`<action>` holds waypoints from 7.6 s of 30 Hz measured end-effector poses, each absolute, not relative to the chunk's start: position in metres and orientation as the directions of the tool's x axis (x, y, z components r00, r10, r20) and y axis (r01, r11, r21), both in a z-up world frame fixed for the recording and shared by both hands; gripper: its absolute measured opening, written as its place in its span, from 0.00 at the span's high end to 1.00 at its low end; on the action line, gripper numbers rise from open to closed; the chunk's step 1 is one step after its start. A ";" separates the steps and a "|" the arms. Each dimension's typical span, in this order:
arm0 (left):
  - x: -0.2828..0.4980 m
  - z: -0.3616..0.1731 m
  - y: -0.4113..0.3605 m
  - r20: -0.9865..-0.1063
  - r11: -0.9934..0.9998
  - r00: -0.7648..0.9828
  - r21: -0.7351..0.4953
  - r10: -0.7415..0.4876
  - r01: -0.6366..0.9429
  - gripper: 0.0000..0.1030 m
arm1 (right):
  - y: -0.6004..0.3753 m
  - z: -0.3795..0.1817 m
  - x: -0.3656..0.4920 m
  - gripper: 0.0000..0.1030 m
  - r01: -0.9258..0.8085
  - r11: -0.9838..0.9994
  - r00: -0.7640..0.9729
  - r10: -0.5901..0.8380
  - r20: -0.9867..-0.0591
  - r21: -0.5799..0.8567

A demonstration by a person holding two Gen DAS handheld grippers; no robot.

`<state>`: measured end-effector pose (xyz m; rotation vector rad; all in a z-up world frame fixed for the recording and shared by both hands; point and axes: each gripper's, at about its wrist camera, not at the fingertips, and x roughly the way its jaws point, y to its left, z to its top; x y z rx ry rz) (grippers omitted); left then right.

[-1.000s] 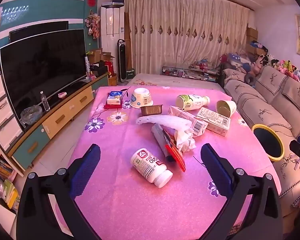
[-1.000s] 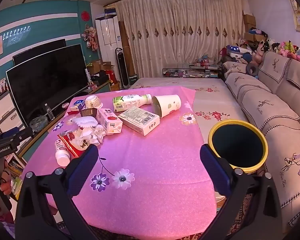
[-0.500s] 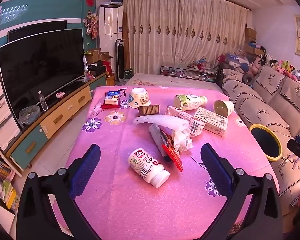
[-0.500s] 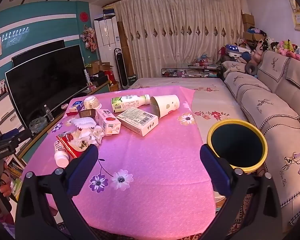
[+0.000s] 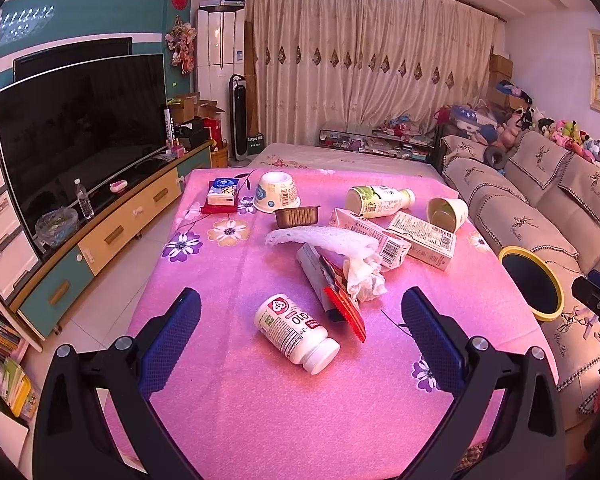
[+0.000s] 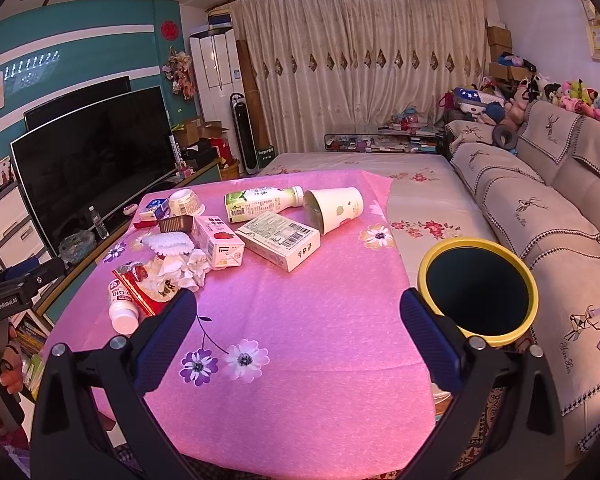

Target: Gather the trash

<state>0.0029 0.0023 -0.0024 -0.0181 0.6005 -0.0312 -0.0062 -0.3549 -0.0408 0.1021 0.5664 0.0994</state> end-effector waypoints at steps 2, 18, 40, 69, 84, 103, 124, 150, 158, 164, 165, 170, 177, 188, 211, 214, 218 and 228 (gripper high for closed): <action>0.003 -0.003 0.003 -0.564 0.999 0.825 -0.028 -0.036 0.024 0.04 | -0.355 -0.041 -0.006 0.06 -0.066 0.990 0.839 0.123 -0.529 0.125; 0.005 -0.004 0.002 -0.567 0.999 0.823 -0.024 -0.037 0.028 0.04 | -0.354 -0.043 -0.006 0.06 -0.062 0.990 0.838 0.121 -0.532 0.127; 0.007 -0.007 0.002 -0.573 0.999 0.818 -0.025 -0.039 0.030 0.04 | -0.354 -0.044 -0.006 0.06 -0.060 0.990 0.837 0.120 -0.534 0.128; 0.012 -0.015 -0.001 -0.585 0.999 0.811 -0.019 -0.037 0.031 0.04 | -0.357 -0.055 -0.004 0.06 -0.055 0.990 0.829 0.120 -0.546 0.133; 0.012 -0.001 0.028 -0.545 0.999 0.838 -0.001 0.038 -0.046 0.04 | -0.329 -0.061 0.024 0.06 -0.141 0.984 0.797 0.180 -0.577 0.112; 0.022 -0.009 0.076 -0.551 0.988 0.823 0.007 0.134 -0.156 0.04 | -0.154 -0.094 0.065 0.54 -0.560 0.826 0.619 0.469 -0.630 0.066; 0.040 -0.036 0.088 -0.598 0.987 0.794 -0.030 0.111 -0.161 0.04 | -0.169 -0.064 0.090 0.95 -0.557 0.807 0.611 0.557 -0.562 0.195; 0.065 -0.060 0.016 -0.645 0.994 0.757 -0.060 -0.106 0.088 0.04 | -0.559 -0.133 0.139 0.95 0.342 0.918 0.721 -0.121 -0.682 0.198; 0.072 -0.070 -0.003 -0.668 0.981 0.721 -0.067 -0.181 0.183 0.04 | -0.583 -0.181 0.166 0.79 0.429 0.888 0.623 -0.157 -0.766 0.167; 0.078 -0.080 -0.005 -0.681 0.961 0.691 -0.072 -0.243 0.266 0.04 | -0.582 -0.179 0.161 0.57 0.440 0.883 0.625 -0.173 -0.762 0.161; 0.079 -0.083 -0.005 -0.684 0.956 0.683 -0.071 -0.255 0.286 0.04 | -0.583 -0.178 0.160 0.57 0.440 0.883 0.625 -0.170 -0.762 0.164; 0.089 -0.093 -0.001 -0.710 0.925 0.640 -0.042 -0.294 0.378 0.04 | -0.574 -0.166 0.156 0.56 0.421 0.894 0.636 -0.170 -0.753 0.154; 0.106 -0.106 -0.001 -0.737 0.875 0.610 0.055 -0.289 0.481 0.04 | -0.554 -0.156 0.156 0.56 0.377 0.913 0.653 -0.140 -0.744 0.159; 0.125 -0.123 0.005 -0.779 0.810 0.511 0.008 -0.362 0.586 0.04 | -0.541 -0.144 0.155 0.55 0.346 0.925 0.665 -0.126 -0.736 0.155; 0.087 -0.096 -0.024 -0.763 0.804 0.572 0.118 -0.303 0.583 0.15 | -0.536 -0.138 0.141 0.55 0.316 0.935 0.689 -0.108 -0.716 0.163; 0.082 -0.078 -0.055 -0.748 0.783 0.577 0.127 -0.327 0.609 0.15 | -0.538 -0.131 0.135 0.55 0.316 0.935 0.699 -0.116 -0.705 0.159; 0.097 -0.060 -0.108 -0.743 0.741 0.516 0.040 -0.426 0.670 0.15 | -0.544 -0.117 0.118 0.55 0.321 0.937 0.718 -0.144 -0.681 0.140; 0.148 -0.057 -0.315 -0.751 0.513 0.350 0.018 -0.560 0.858 0.15 | -0.587 -0.085 0.060 0.53 0.380 0.923 0.736 -0.259 -0.625 0.065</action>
